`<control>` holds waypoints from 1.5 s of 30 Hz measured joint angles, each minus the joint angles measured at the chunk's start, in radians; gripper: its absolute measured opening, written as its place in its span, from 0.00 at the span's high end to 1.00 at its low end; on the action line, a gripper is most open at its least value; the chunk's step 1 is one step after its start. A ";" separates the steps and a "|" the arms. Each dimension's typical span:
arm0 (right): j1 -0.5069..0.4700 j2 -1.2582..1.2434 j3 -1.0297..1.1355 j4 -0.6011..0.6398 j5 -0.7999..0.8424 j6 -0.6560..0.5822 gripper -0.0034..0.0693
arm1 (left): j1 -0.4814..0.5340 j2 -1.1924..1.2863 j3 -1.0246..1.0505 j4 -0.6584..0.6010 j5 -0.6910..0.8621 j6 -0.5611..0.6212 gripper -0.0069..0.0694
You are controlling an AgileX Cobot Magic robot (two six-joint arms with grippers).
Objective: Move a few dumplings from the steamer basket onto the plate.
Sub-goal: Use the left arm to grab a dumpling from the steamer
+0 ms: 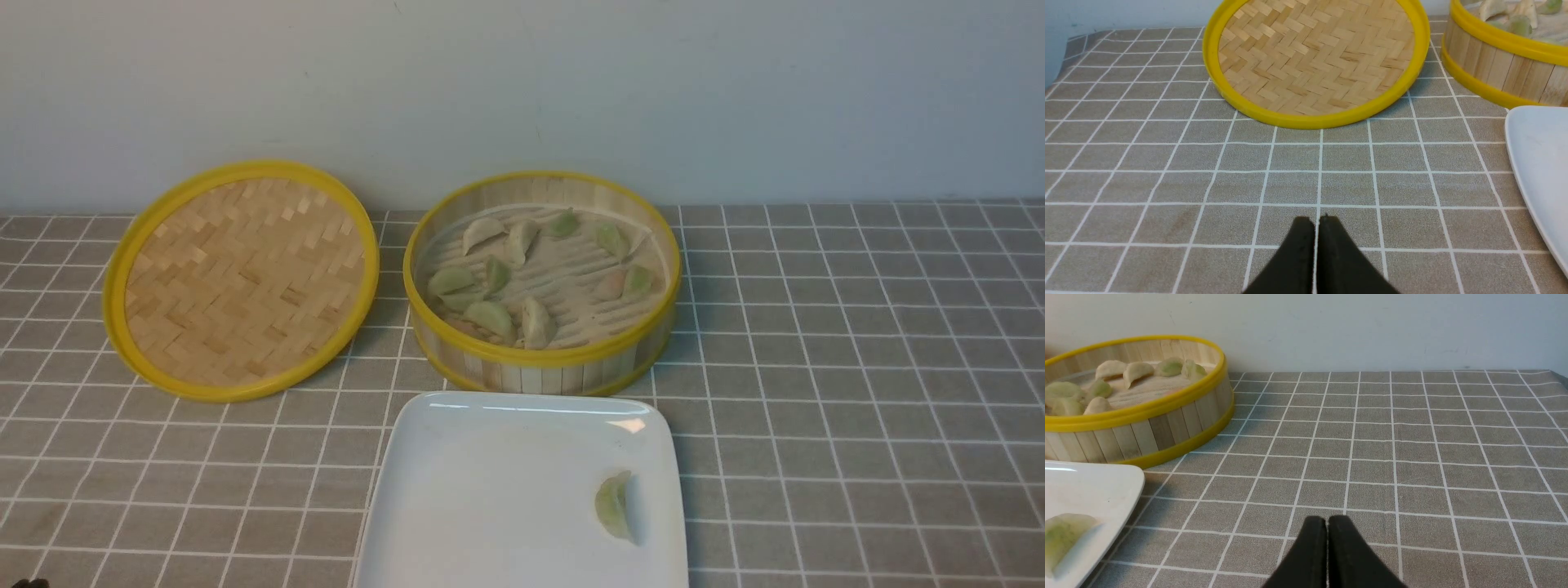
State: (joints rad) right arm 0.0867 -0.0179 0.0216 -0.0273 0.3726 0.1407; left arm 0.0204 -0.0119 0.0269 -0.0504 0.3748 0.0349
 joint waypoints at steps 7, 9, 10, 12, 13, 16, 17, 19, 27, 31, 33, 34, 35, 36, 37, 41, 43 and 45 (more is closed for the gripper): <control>0.000 0.000 0.000 0.000 0.000 0.000 0.96 | 0.000 0.000 0.000 0.000 0.000 0.000 0.92; 0.000 0.000 0.000 0.000 0.000 0.000 0.96 | 0.000 0.000 0.000 0.000 0.000 0.000 0.92; 0.000 0.000 0.000 0.000 0.000 0.000 0.96 | 0.000 0.000 0.000 0.000 0.000 0.000 0.92; 0.000 0.000 0.000 0.000 0.000 0.000 0.96 | 0.000 0.000 0.000 0.000 0.000 0.000 0.92; 0.000 0.000 0.000 0.000 0.000 0.000 0.96 | 0.000 0.000 0.000 0.001 0.000 0.001 0.92; 0.000 0.000 0.000 0.000 0.000 0.000 0.96 | 0.000 0.000 0.001 0.007 -0.015 0.002 0.92; 0.000 0.000 0.000 0.000 0.000 0.000 0.96 | 0.000 0.000 0.001 0.001 -0.039 -0.006 0.92; 0.000 0.000 0.000 0.000 0.000 0.000 0.96 | 0.000 0.000 0.001 -0.053 -0.103 -0.048 0.92; 0.000 0.000 0.000 0.000 0.000 0.000 0.96 | 0.000 0.000 0.001 -0.383 -0.413 -0.225 0.92; 0.000 0.000 0.000 0.001 0.000 0.000 0.96 | 0.000 0.000 0.001 -0.488 -0.576 -0.257 0.92; 0.000 0.000 0.000 0.004 0.000 0.002 0.96 | 0.000 0.000 -0.021 -0.526 -0.675 -0.322 0.92; 0.000 0.000 0.001 0.027 -0.006 0.012 0.96 | 0.000 0.000 -0.060 -0.514 -0.675 -0.342 0.92; 0.001 0.000 0.003 0.067 -0.019 0.027 0.96 | -0.001 0.001 -0.106 -0.485 -0.662 -0.354 0.92; 0.002 0.000 0.006 0.114 -0.042 0.052 0.96 | -0.002 0.007 -0.164 -0.439 -0.637 -0.361 0.92; 0.003 0.000 0.006 0.169 -0.065 0.076 0.96 | -0.002 0.021 -0.204 -0.393 -0.608 -0.362 0.92; 0.004 0.000 0.006 0.434 -0.228 0.174 0.96 | -0.006 0.191 -0.511 -0.158 -0.331 -0.368 0.92; 0.004 0.000 0.006 0.509 -0.291 0.189 0.96 | -0.006 0.304 -0.640 -0.094 -0.137 -0.366 0.92; 0.004 0.000 0.006 0.576 -0.345 0.196 0.96 | -0.006 0.456 -0.822 -0.066 0.132 -0.317 0.92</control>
State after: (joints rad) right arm 0.0909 -0.0179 0.0276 0.5483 0.0273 0.3367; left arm 0.0143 0.4443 -0.7956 -0.1167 0.5064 -0.2818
